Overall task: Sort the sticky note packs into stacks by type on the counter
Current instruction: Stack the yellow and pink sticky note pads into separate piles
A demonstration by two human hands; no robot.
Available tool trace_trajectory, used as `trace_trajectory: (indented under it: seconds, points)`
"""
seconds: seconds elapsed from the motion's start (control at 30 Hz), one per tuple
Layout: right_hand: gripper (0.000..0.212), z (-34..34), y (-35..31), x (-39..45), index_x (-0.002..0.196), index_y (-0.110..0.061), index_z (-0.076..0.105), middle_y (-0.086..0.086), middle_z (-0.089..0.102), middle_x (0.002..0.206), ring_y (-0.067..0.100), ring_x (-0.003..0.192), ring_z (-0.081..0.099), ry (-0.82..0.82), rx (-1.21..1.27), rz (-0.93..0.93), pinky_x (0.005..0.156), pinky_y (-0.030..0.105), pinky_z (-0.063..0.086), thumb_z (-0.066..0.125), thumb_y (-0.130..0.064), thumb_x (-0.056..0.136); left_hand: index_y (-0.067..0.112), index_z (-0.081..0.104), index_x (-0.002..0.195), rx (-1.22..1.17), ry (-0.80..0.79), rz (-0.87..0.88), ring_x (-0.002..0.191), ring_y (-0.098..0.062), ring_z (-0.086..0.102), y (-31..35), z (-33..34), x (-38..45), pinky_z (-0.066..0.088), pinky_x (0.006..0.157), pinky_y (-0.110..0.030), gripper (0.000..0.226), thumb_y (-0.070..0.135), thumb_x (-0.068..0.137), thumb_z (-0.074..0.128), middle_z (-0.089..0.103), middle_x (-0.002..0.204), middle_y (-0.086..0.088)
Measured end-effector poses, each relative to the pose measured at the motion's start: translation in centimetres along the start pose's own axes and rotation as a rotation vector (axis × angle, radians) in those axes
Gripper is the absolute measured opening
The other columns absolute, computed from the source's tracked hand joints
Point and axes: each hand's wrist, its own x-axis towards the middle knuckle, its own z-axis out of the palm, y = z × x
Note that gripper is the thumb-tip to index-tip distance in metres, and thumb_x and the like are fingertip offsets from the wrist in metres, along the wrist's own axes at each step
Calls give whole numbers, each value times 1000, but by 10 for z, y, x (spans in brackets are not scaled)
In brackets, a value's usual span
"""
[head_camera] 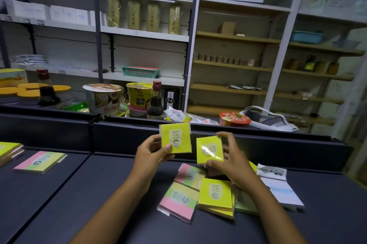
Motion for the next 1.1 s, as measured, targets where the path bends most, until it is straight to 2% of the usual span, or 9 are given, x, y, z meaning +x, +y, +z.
trace_trajectory:
  seconds: [0.07, 0.17, 0.27, 0.4, 0.5, 0.63, 0.73, 0.97, 1.1]
  points:
    - [81, 2, -3, -3, 133, -44, 40, -14, 66, 107, -9, 96, 63, 12, 66, -21, 75, 14, 55, 80, -2, 77, 8, 63, 110, 13, 4, 8, 97, -24, 72, 1, 0, -3, 59, 77, -30, 21, 2, 90, 64, 75, 103, -8]
    - [82, 5, -6, -6, 136, -48, 39, -1, 72, 105, 9, 95, 70, 49, 187, 9, 84, 29, 57, 73, 3, 82, 7, 64, 107, 9, 24, 21, 96, -27, 72, 2, -3, -8, 60, 77, -31, 19, 0, 89, 64, 74, 101, -10]
    - [62, 9, -6, -8, 130, -33, 47, 5, 76, 101, 17, 93, 73, 90, 276, 111, 86, 43, 58, 72, 2, 85, 4, 64, 108, -2, 54, 33, 97, -30, 71, 3, -7, -15, 60, 77, -32, 20, -1, 89, 64, 73, 102, -15]
    - [29, 18, -14, -20, 111, -16, 59, 9, 76, 104, 24, 91, 73, 134, 384, 188, 69, 37, 57, 70, -2, 88, 2, 64, 110, -7, 109, 47, 97, -31, 70, 11, -21, -30, 61, 75, -30, 22, -2, 88, 64, 72, 103, -17]
    - [22, 26, -28, -36, 107, -17, 62, 4, 76, 100, 27, 92, 73, 173, 435, 178, 80, 50, 60, 67, -2, 91, 5, 64, 112, 3, 145, 51, 98, -30, 71, 19, -37, -47, 61, 75, -30, 25, 0, 88, 66, 72, 103, -14]
    - [23, 47, -56, -62, 109, -20, 62, 3, 70, 109, 21, 99, 69, 200, 492, 150, 74, 36, 58, 66, -6, 92, 10, 64, 110, -21, 206, 69, 96, -27, 71, 38, -69, -81, 61, 70, -27, 26, -1, 87, 66, 73, 103, -11]
    - [26, 74, -83, -86, 112, -21, 62, -2, 72, 107, 11, 91, 72, 200, 530, 124, 65, 25, 56, 63, -4, 93, 11, 62, 115, -21, 265, 92, 96, -24, 72, 55, -101, -111, 61, 70, -27, 31, 1, 86, 68, 73, 103, -8]
    - [28, 152, -149, -145, 117, -27, 59, 3, 78, 91, 12, 86, 73, 195, 624, 60, 70, 23, 57, 60, -8, 96, 13, 58, 120, 39, 361, 198, 86, -14, 74, 111, -181, -175, 60, 65, -27, 42, -3, 83, 70, 72, 99, -12]
    - [33, 195, -181, -172, 123, -27, 58, 4, 77, 92, 17, 93, 72, 185, 637, 55, 78, 27, 59, 61, -8, 96, 20, 57, 107, 88, 421, 257, 82, -14, 74, 143, -226, -211, 61, 67, -28, 36, -2, 82, 72, 71, 94, -14]
